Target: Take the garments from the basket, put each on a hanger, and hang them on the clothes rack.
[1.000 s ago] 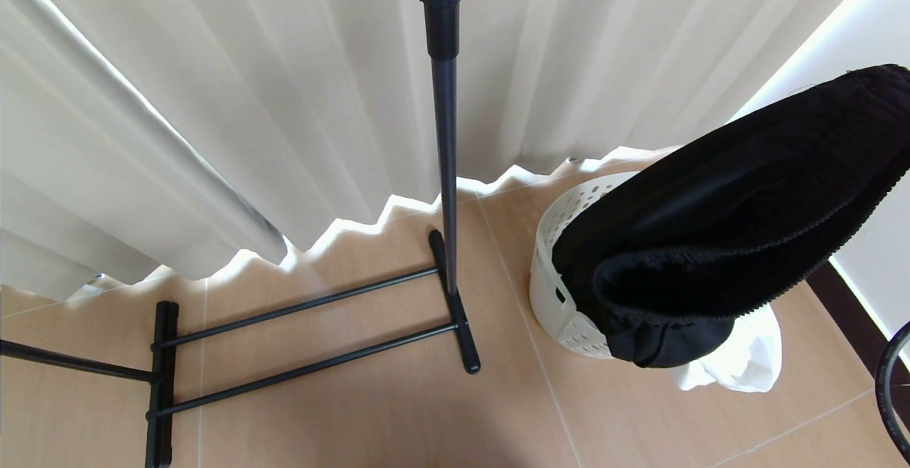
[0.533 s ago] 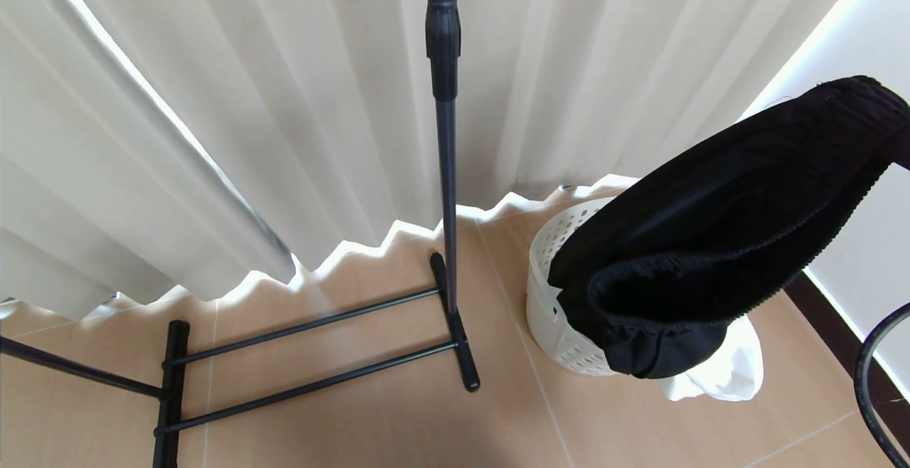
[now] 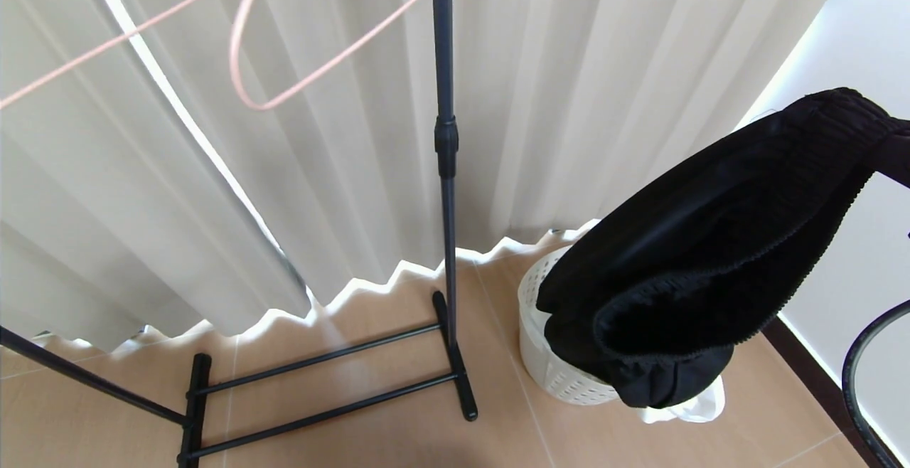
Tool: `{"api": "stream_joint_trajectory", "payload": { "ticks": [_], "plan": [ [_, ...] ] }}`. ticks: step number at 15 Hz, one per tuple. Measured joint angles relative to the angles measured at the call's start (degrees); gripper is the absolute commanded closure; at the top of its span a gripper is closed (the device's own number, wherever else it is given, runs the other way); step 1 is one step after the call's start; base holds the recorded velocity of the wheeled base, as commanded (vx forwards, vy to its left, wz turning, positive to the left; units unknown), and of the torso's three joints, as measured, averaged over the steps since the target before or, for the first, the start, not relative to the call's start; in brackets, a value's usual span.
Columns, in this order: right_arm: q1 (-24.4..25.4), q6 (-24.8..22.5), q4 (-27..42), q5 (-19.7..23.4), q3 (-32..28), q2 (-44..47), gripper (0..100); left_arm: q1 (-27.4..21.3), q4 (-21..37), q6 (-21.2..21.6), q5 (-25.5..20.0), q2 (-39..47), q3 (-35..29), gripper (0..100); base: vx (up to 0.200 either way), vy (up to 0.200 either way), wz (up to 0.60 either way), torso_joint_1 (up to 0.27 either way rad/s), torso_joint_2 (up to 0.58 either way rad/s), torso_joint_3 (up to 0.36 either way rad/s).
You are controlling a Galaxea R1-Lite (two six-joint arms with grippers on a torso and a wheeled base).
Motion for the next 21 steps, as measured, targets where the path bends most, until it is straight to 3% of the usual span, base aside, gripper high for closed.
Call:
{"api": "stream_joint_trajectory", "payload": {
  "ticks": [14,21],
  "plan": [
    [0.0,-0.2,0.0,0.0,0.6,0.2,100,0.0,0.0,-0.1,0.2,0.0,0.0,0,0.0,0.0,0.0,0.204,-0.52,-0.118],
    [0.0,-0.2,0.0,0.0,0.7,0.0,100,0.0,0.0,-0.1,0.1,0.0,0.0,0,0.0,0.0,0.0,0.239,-0.53,-0.266]
  ]
}}
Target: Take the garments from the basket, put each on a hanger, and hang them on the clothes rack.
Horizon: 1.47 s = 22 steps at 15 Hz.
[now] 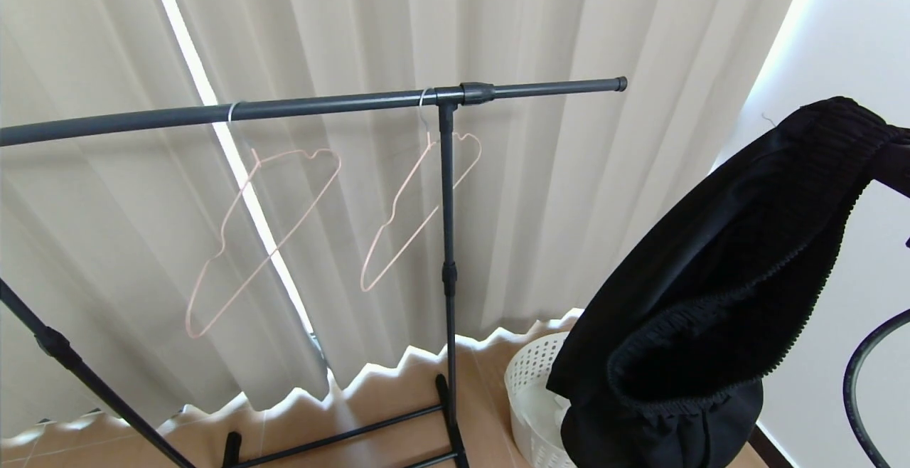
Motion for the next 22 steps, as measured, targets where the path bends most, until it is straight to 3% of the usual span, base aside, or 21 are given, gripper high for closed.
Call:
{"api": "stream_joint_trajectory", "payload": {
  "ticks": [11,14,18,22],
  "plan": [
    [0.0,-0.4,0.0,0.0,0.9,0.0,100,0.0,0.0,0.0,0.0,0.0,0.0,0,0.0,0.0,0.0,0.171,-0.36,-0.197],
    [0.0,-3.2,-0.8,0.0,2.3,-0.1,100,0.0,0.0,0.0,0.0,0.0,0.0,0,0.0,0.0,0.0,0.052,-0.12,-0.054],
    [0.0,-3.5,-6.8,0.0,4.7,0.1,100,0.0,0.0,0.1,-0.1,0.0,0.0,0,0.0,0.0,0.6,0.006,0.0,-0.005],
    [0.0,-3.5,-7.1,0.1,5.4,0.2,100,0.0,0.0,0.1,-0.1,0.0,0.0,0,0.0,0.0,0.6,0.006,0.0,0.001]
  ]
}}
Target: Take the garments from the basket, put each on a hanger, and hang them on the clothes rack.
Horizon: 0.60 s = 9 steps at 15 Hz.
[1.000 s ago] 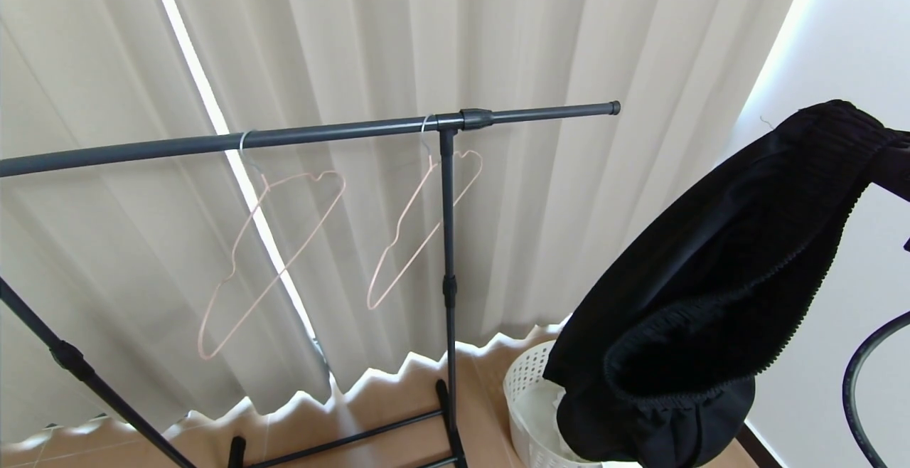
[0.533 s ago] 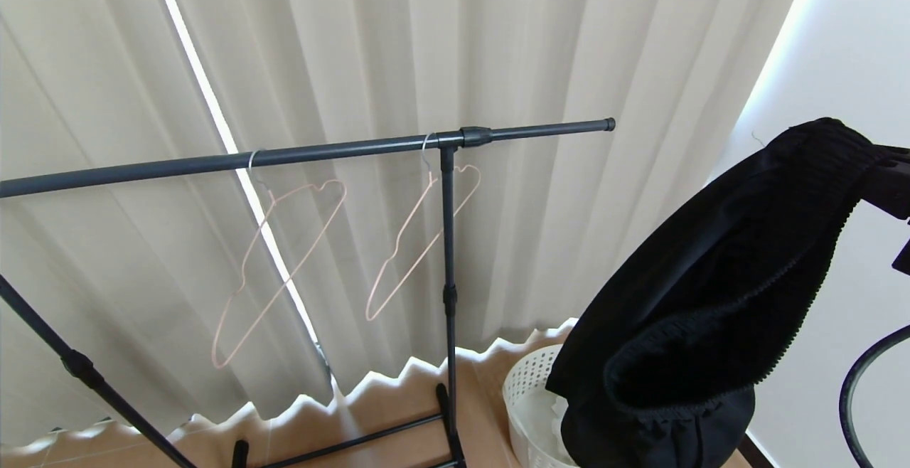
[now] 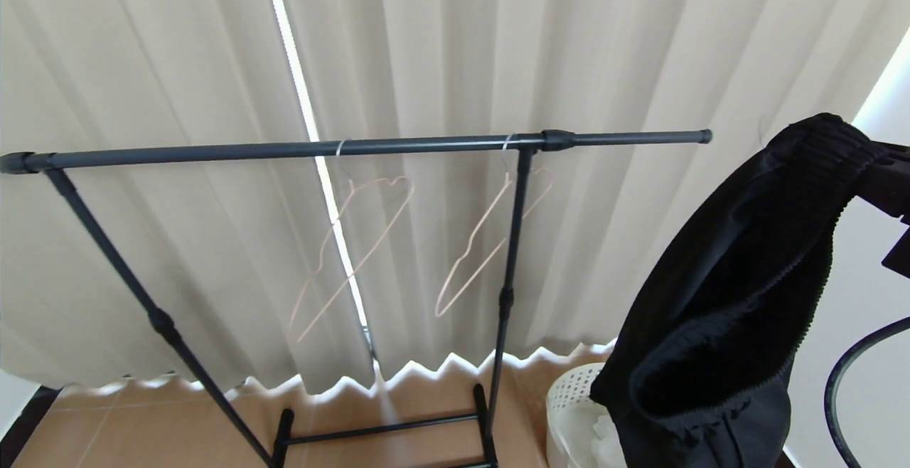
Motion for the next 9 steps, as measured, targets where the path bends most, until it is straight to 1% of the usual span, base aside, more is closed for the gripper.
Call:
{"api": "stream_joint_trajectory", "payload": {
  "ticks": [2,6,9],
  "plan": [
    [0.0,0.0,0.0,0.0,0.0,0.0,100,0.0,0.0,-0.1,0.0,0.0,0.0,0,0.0,0.0,0.0,0.0,0.0,0.0],
    [0.0,0.0,0.2,0.0,0.1,0.0,100,0.0,0.0,-0.1,0.0,0.0,0.0,0,-0.2,0.0,0.0,0.005,0.0,-0.004],
    [0.0,0.0,0.0,0.0,0.0,-0.2,100,0.0,0.0,-0.1,0.0,0.0,0.0,0,0.0,0.2,0.0,-0.012,0.0,0.002]
  ]
}}
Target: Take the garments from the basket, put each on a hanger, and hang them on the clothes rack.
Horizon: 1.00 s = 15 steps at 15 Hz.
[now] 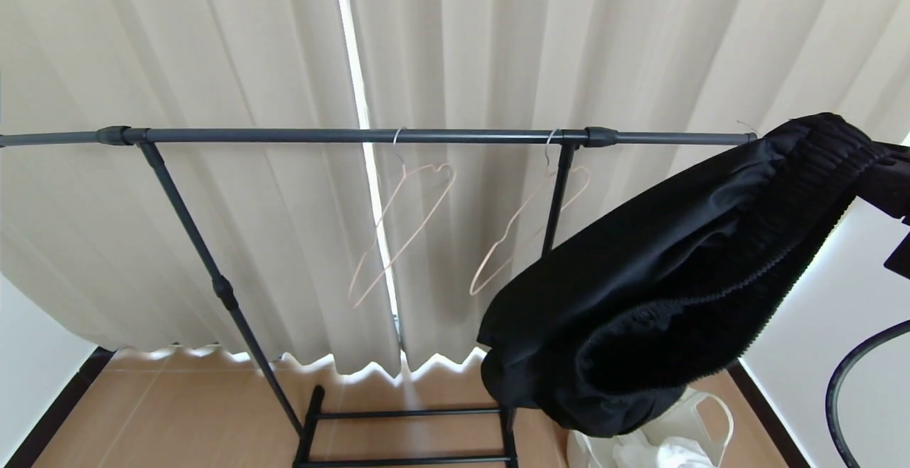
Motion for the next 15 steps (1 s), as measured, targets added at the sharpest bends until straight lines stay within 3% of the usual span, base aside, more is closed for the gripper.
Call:
{"api": "stream_joint_trajectory", "payload": {
  "ticks": [3,12,15],
  "plan": [
    [0.0,0.0,0.1,0.0,0.1,-0.2,100,0.0,0.0,0.0,-0.1,0.0,0.0,0,0.0,0.2,0.0,0.007,0.01,0.001],
    [0.2,-3.3,0.7,-0.4,2.1,0.4,100,-0.3,0.5,0.8,-0.7,0.3,-0.2,0,0.0,0.0,0.0,0.0,0.0,0.0],
    [2.1,-2.5,1.2,-2.5,1.1,3.4,100,-1.0,0.9,2.2,-1.7,4.4,-0.3,0,0.0,0.0,0.0,0.0,0.0,0.0]
  ]
}}
